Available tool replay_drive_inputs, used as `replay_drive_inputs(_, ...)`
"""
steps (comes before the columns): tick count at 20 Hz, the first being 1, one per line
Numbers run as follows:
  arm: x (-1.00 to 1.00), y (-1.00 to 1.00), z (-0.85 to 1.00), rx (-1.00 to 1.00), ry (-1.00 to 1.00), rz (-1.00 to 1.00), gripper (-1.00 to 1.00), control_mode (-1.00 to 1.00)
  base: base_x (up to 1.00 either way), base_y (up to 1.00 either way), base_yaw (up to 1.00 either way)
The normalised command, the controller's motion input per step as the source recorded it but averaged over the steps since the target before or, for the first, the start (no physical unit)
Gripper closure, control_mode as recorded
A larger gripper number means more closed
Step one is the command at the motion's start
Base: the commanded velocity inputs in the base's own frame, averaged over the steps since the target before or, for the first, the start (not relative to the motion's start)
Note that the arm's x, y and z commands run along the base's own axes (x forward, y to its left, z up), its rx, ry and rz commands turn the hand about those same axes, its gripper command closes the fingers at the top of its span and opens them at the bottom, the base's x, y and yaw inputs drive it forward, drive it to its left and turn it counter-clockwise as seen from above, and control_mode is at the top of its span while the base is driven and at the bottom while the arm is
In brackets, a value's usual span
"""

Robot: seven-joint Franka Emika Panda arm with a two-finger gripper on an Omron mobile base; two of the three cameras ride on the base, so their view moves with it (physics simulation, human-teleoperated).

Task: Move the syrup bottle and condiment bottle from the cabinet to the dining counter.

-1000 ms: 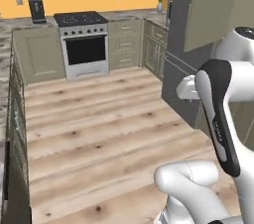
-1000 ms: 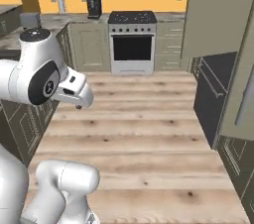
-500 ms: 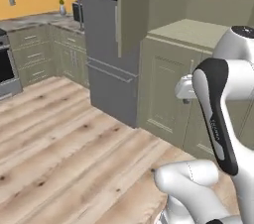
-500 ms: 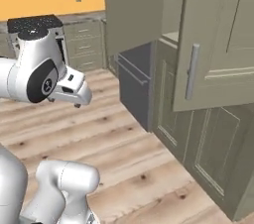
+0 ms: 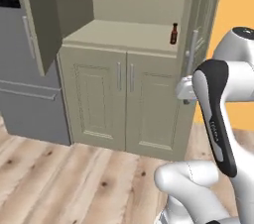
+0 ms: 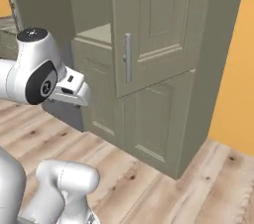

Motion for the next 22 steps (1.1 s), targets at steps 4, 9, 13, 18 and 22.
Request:
replay_drive_inputs(4,0.00,0.00,0.00,0.00,0.00,0.00,-1.00,1.00,0.68,0.25,-0.67)
replay_drive_inputs(9,0.00,0.00,0.00,0.00,0.00,0.00,-1.00,1.00,0.64,0.51,-0.58)
replay_drive_inputs(13,0.00,0.00,0.00,0.00,0.00,0.00,-1.00,1.00,0.48,0.89,-0.33)
replay_drive_inputs(18,0.00,0.00,0.00,0.00,0.00,0.00,-1.00,1.00,0.20,0.86,-0.17)
replay_drive_inputs(22,0.00,0.00,0.00,0.00,0.00,0.00,-1.00,1.00,0.48,0.43,-0.12)
